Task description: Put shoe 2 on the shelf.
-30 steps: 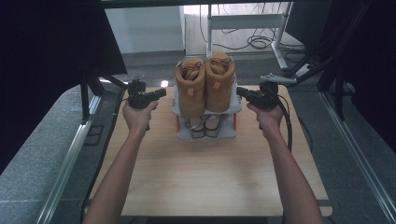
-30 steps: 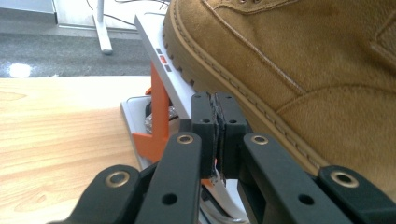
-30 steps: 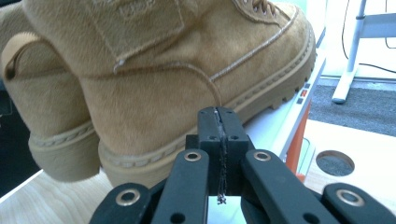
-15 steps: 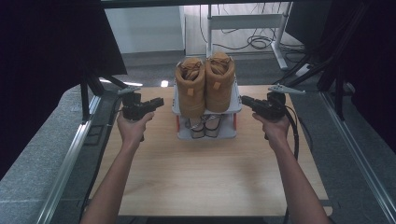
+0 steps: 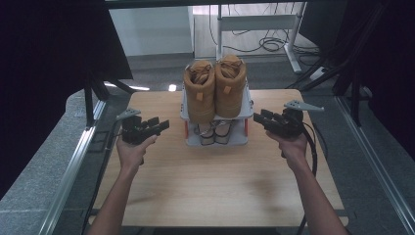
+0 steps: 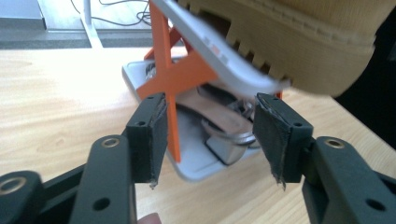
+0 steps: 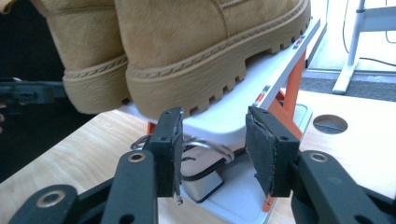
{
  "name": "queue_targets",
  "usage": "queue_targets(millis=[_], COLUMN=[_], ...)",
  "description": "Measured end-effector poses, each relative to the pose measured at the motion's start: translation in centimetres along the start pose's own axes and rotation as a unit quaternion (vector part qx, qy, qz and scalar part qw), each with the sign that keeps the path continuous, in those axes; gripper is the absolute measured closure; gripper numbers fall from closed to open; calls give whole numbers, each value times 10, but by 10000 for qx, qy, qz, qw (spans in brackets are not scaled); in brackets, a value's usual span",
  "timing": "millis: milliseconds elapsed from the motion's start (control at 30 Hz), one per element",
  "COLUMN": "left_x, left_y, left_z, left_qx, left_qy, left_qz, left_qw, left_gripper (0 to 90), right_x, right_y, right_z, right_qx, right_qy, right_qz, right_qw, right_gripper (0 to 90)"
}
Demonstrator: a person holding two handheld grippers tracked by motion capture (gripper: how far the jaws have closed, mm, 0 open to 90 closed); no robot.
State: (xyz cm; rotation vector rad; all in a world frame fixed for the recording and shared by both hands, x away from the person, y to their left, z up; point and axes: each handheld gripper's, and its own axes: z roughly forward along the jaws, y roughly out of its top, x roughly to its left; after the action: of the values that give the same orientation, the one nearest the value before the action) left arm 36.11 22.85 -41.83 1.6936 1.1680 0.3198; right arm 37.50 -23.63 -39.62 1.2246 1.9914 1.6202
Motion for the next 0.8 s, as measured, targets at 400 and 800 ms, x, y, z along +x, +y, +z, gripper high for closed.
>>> queue_targets(millis=[400,800], left_x=[5,16], left_y=[-49,-105], left_z=[-12,-7], left_qx=[265,606], left_qy=[-42,-54], left_qz=[256,202], left_qw=[9993,9979], left_gripper=[338,306], right_x=[7,-4], right_y=[-47,-103], right_z=[-17,-33], right_qx=[166,331], right_qy=[-132,-250], right_qz=[-169,-96], right_qw=[9996,9991], right_gripper=[501,469])
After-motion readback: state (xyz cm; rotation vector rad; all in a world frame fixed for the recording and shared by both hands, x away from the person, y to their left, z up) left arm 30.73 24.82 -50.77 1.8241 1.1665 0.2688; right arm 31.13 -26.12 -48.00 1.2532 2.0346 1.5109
